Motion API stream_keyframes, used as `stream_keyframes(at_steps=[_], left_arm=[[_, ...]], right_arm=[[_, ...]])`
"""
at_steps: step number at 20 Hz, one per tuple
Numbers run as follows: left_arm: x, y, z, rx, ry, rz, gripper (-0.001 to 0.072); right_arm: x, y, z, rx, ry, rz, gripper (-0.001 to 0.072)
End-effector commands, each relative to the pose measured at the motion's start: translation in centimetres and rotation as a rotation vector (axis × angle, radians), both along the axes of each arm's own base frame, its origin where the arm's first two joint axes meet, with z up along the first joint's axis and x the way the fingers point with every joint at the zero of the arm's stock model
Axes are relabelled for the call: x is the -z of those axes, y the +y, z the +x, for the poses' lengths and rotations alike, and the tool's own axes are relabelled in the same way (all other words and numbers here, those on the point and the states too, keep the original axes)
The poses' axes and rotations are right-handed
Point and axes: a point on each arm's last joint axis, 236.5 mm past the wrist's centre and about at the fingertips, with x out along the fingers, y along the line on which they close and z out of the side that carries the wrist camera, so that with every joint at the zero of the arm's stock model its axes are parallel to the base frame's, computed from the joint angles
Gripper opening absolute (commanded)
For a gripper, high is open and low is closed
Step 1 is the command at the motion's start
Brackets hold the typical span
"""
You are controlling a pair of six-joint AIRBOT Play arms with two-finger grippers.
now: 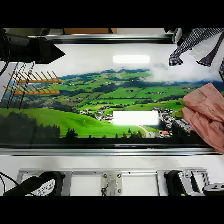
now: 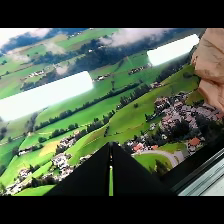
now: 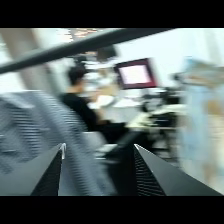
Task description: Fold the clothes and pants, and hang the long-sleeved shirts on hangers.
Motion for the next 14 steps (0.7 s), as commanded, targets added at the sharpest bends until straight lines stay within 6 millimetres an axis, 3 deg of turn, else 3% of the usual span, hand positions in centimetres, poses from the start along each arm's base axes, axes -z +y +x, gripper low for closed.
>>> stream_keyframes(at_steps=[1, 3, 6, 8, 10, 12, 14], left_arm=[[0.1, 0.0, 0.3, 0.005, -0.018, 0.005, 0.0015], [1.3, 0.1, 0.7, -0.014, -0.010, -0.006, 0.0015], [5.3, 0.4, 0.6, -0.064, 0.048, -0.031, 0.0015], [7.7, 0.4, 0.0, -0.079, 0.083, -0.043, 0.0015], [9.7, 0.5, -1.1, -0.085, 0.125, -0.042, 0.0015], [11.0, 0.6, -2.0, -0.091, 0.147, -0.042, 0.0015], [12.0, 0.7, -3.0, -0.093, 0.164, -0.040, 0.0015]], right_arm=[[-1.2, 8.3, 7.6, -0.426, 0.007, -0.108, 0.0475], [2.2, 15.2, 13.5, -0.721, 0.178, -0.181, 0.0475], [8.9, 27.6, 18.5, -1.221, 0.356, -0.166, 0.0475], [14.5, 35.9, 18.9, -1.512, 0.536, -0.169, 0.0473], [20.6, 42.5, 18.2, -1.705, 0.748, -0.141, 0.0471], [26.7, 47.7, 17.0, -1.804, 0.958, -0.148, 0.0471], [32.2, 51.5, 15.4, -1.859, 1.137, -0.169, 0.0471]])
